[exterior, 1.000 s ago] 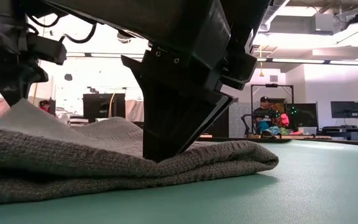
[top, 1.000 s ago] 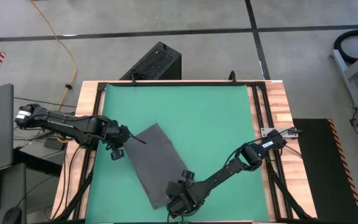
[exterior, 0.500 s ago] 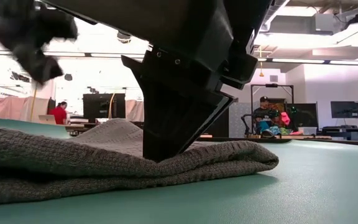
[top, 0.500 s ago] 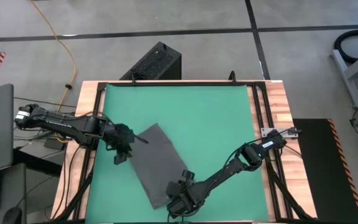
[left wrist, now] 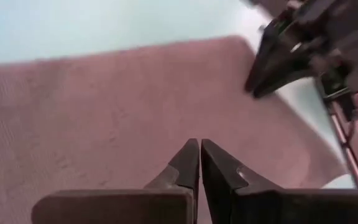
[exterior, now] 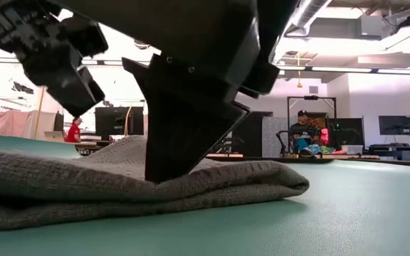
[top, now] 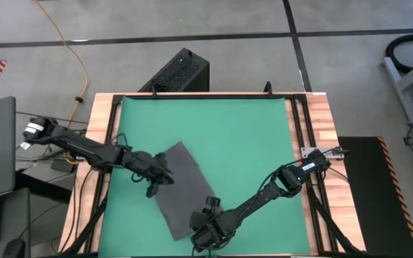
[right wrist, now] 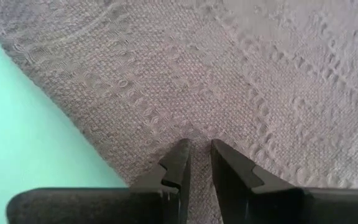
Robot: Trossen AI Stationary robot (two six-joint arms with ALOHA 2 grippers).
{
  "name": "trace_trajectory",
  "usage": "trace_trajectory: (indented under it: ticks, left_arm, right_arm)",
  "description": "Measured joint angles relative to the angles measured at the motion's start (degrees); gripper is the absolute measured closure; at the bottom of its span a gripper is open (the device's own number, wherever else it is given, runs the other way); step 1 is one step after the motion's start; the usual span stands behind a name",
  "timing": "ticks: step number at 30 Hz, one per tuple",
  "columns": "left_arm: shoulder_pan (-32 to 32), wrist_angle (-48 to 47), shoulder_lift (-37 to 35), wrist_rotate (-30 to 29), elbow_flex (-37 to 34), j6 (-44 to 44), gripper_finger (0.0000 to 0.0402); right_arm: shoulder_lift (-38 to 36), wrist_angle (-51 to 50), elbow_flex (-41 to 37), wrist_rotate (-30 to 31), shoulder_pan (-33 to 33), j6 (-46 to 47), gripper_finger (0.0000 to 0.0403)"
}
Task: Roll towel
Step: Fold the gray towel
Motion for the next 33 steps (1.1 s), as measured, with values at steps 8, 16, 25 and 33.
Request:
trace_trajectory:
  ticks: [8,16,25,33]
  left_arm:
    - [-2.0,1.3,11.3,-2.1,0.0,1.2,0.0401]
    - [-2.0,5.8,20.9,-0.3,0.1,0.4,0.0401]
    - [-2.0,5.0,21.4,-0.9,0.1,1.0,0.0401]
    - [-2.0,4.8,21.4,-1.0,0.1,0.5,0.0401]
  right_arm:
    - [0.0,-1.3,5.9,1.1,0.0,-6.8,0.0316]
    - [-0.2,13.7,9.0,-4.0,-0.7,-19.5,0.0351]
    - [-0.3,33.4,-1.8,-5.2,-1.2,-15.6,0.0373]
    - [0.0,46.0,-13.2,-10.3,-0.4,-7.1,0.039]
